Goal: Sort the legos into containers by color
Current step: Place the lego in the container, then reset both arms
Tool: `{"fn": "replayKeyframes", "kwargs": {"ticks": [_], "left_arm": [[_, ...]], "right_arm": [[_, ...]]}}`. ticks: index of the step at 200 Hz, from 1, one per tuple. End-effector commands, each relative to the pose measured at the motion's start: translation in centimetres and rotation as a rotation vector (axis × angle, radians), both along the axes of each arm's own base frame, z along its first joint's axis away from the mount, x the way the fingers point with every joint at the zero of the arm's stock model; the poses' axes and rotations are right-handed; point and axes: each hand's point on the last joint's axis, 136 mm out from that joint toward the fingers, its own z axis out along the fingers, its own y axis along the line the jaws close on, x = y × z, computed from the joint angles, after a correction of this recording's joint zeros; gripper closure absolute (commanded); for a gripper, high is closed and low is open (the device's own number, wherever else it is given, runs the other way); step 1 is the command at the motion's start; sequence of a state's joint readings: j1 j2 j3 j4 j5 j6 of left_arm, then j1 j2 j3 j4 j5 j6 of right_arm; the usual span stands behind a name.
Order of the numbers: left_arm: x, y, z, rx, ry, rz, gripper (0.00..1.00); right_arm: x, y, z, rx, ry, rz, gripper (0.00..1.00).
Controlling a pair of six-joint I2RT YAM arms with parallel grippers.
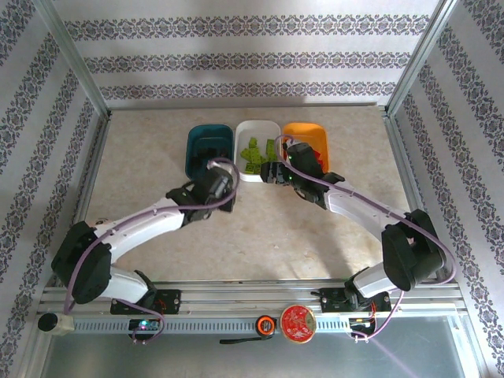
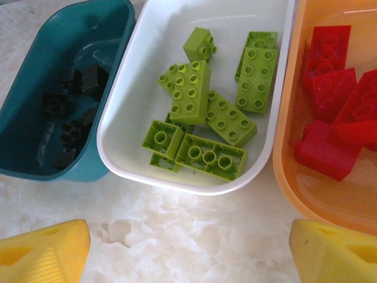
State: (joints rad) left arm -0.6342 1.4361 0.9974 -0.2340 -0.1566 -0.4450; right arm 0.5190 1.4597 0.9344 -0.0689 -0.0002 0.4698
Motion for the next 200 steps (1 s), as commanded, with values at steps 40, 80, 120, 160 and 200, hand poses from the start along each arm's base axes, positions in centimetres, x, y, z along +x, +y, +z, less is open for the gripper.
{"fn": "replayKeyframes", "kwargs": {"ticks": [40,80,120,160,200], "left_arm": [[11.8,2.0,0.9,-0.047,-0.114,0.183,0.85],[14.5,3.3,-1.7,-0.056,-0.063,0.238,0.73],[14.6,4.4,1.3,-0.092,-0.130,0.256,0.25],[13.1,6.8,5.5,-0.119,-0.228,0.290,0.00],[11.0,12.2,7.8,-0.112,-0.349,0.417,0.00]], "right_arm": [[-1.3,-2.1,-0.8,-0.010,-0.001,-0.064,0.12],[-2.0,-2.8,-1.0,-0.016,-0.007,-0.078,0.12],[-2.2,-4.6,0.9,-0.035,-0.071,-0.129,0.08],[-2.2,-6.9,3.7,-0.048,-0.169,-0.206,0.06],[-2.3,-9.9,5.7,-0.084,-0.261,-0.338,0.02]]}}
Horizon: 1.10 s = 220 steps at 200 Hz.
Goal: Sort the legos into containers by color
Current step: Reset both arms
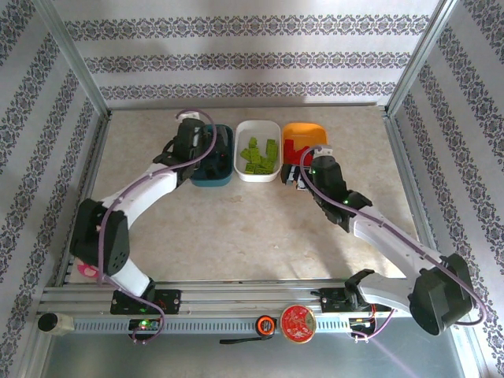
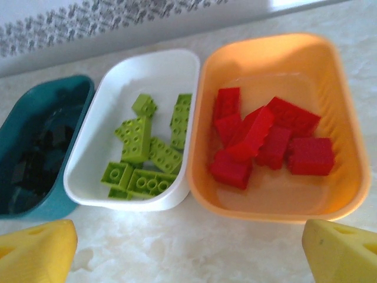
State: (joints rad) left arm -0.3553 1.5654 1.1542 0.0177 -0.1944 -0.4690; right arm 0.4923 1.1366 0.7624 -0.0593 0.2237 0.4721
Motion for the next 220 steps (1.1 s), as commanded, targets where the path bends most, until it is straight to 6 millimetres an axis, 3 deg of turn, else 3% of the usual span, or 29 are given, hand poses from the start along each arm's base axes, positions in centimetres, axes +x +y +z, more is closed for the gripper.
{"fn": "replayKeyframes", "kwargs": {"ticks": [1,16,32,58,73,108,129,168,204,212,220], "left_arm": [[-0.5,3.8,1.4,0.023,-0.088,0.108,0.00],[-1.5,6.2,2.4,0.075,-0.133,0.182,0.00],[-2.1,7.2,3.1,0.183,-0.217,0.173,0.00],[-2.7,10.2,2.1,0.322,-0.234,0.218,0.00],[-3.0,12.7,-0.3,0.377,-0.158,0.248,0.00],[-4.3,16.7,-7.7,0.518,0.082,0.256,0.01],[-5.5,17.0,-10.9,0.465,0.115,0.229,0.00],[-6.3,15.2,-12.4,0.423,-0.075,0.145,0.01],[-6.9,14.0,-13.7,0.356,-0.080,0.039,0.01],[-6.8,14.2,-13.1,0.372,-0.166,0.056,0.01],[-7.1,14.6,-13.5,0.360,-0.113,0.080,0.01]], "right_arm": [[0.2,-2.9,0.8,-0.047,-0.058,-0.130,0.02],[0.1,-3.7,1.0,-0.054,-0.087,-0.161,0.02],[-0.2,-4.5,1.4,-0.049,-0.119,-0.193,0.02],[-0.7,-6.5,1.2,-0.056,-0.131,-0.299,0.02],[-1.0,-8.1,0.9,-0.064,-0.120,-0.388,0.02],[-0.9,-8.3,1.1,-0.079,-0.120,-0.373,0.02],[-0.7,-9.0,1.1,-0.073,-0.116,-0.386,0.02],[-0.3,-9.9,0.7,-0.046,-0.104,-0.398,0.02],[0.1,-10.9,0.5,-0.070,-0.116,-0.393,0.02],[0.1,-11.1,0.5,-0.076,-0.122,-0.384,0.02],[0.2,-11.2,0.4,-0.081,-0.134,-0.370,0.02]]}}
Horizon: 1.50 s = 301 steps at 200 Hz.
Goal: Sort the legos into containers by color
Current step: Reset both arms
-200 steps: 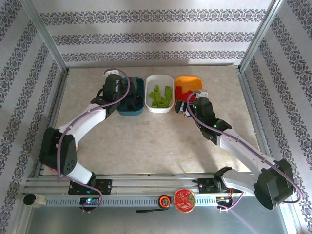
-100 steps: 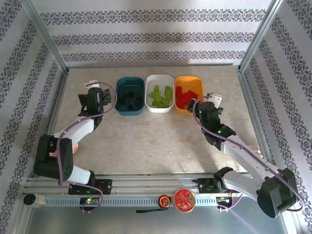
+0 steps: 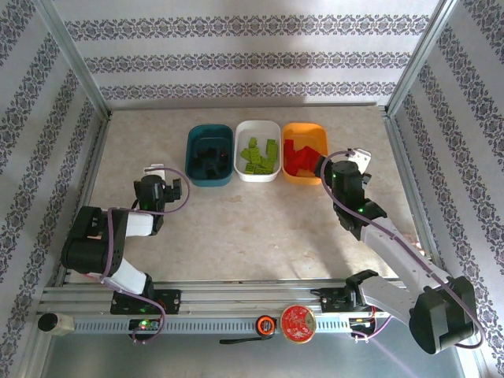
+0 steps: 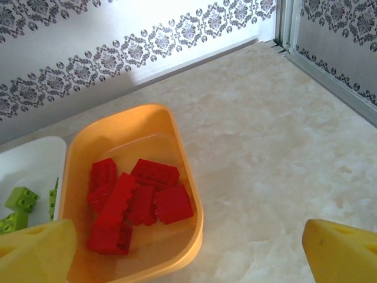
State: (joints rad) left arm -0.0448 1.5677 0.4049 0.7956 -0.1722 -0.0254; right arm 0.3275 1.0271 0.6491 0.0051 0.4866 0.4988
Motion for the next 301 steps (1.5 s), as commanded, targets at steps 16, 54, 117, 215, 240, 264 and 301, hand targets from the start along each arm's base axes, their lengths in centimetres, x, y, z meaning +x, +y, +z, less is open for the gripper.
{"fn": "replayKeyframes", "kwargs": {"ticks": [16,54,117,215,240,264,301], "left_arm": [[0.7,0.4,2.1,-0.002,-0.149,0.002,0.01],[0.6,0.3,1.9,-0.013,-0.126,-0.004,0.00],[0.7,0.0,2.0,-0.009,-0.131,-0.021,0.01],[0.6,0.3,2.0,-0.008,-0.131,-0.005,0.01],[0.6,0.3,2.0,-0.009,-0.131,-0.004,0.01],[0.6,0.2,2.0,-0.007,-0.132,-0.008,0.00],[0.7,-0.2,2.0,-0.008,-0.129,-0.033,0.01]], "right_arm": [[0.3,-0.4,-0.1,-0.069,-0.056,0.091,0.02],[0.4,-3.1,-0.3,-0.164,-0.090,0.057,0.02],[3.7,-3.7,-5.6,-0.279,-0.044,0.215,0.02],[5.4,-3.2,-9.9,-0.240,-0.062,0.280,0.02],[5.4,-3.2,-9.9,-0.248,-0.066,0.271,0.02],[5.4,-3.2,-9.9,-0.248,-0.065,0.270,0.02],[5.4,-3.2,-9.9,-0.247,-0.065,0.270,0.02]]}}
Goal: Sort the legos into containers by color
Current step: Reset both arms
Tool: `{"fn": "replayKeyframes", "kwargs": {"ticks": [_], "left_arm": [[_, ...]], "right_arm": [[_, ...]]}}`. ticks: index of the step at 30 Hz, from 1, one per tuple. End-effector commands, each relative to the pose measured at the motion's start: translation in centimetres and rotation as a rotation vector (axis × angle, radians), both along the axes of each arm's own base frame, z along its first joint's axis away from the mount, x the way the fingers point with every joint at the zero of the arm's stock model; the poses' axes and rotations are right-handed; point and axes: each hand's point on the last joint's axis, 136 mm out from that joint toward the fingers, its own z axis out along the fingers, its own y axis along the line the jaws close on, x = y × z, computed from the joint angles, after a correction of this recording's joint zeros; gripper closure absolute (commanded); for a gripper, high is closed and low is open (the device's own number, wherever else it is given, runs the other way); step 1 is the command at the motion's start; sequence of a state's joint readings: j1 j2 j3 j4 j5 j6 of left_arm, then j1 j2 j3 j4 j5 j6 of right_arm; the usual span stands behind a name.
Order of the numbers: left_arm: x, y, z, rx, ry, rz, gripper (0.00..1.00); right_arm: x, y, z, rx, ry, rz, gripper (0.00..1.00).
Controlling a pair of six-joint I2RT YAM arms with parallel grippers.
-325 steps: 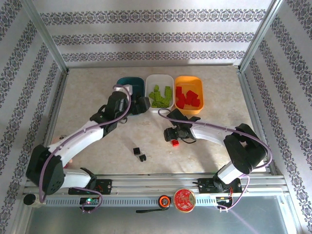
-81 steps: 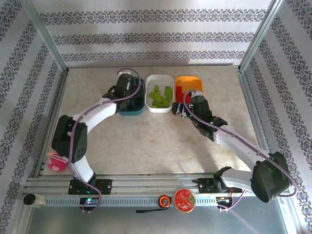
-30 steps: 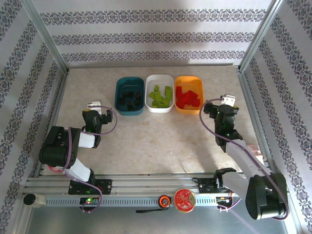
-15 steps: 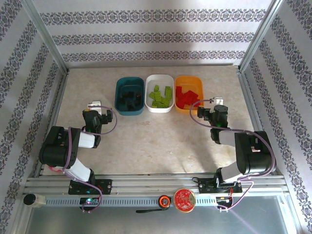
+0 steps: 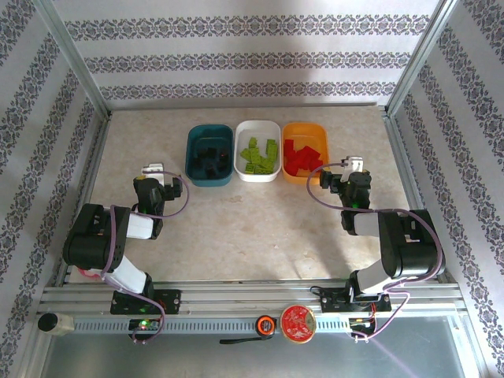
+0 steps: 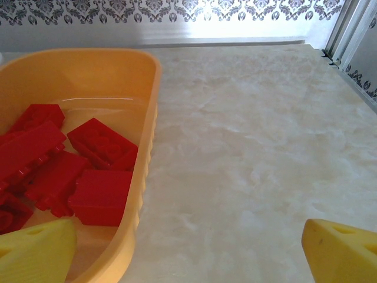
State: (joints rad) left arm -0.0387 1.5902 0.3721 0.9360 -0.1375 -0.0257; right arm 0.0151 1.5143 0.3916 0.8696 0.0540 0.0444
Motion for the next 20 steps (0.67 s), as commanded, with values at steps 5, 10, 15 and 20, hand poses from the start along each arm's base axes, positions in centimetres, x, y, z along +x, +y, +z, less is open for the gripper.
{"fn": "replayKeyframes", "kwargs": {"ticks": [5,10,15,20], "left_arm": [[0.40,0.17,0.95,0.010,-0.044,-0.007,0.01],[0.39,0.15,0.91,0.009,-0.042,-0.008,0.01],[0.41,0.13,0.86,0.009,-0.040,-0.009,0.01],[0.42,0.12,0.96,0.010,-0.044,-0.010,0.00]], "right_arm": [[0.10,0.27,0.54,-0.007,-0.029,0.021,0.02],[0.09,0.33,0.50,-0.007,-0.028,0.022,0.02],[0.09,0.29,0.51,-0.007,-0.029,0.021,0.02],[0.09,0.26,0.50,-0.007,-0.028,0.020,0.02]]}}
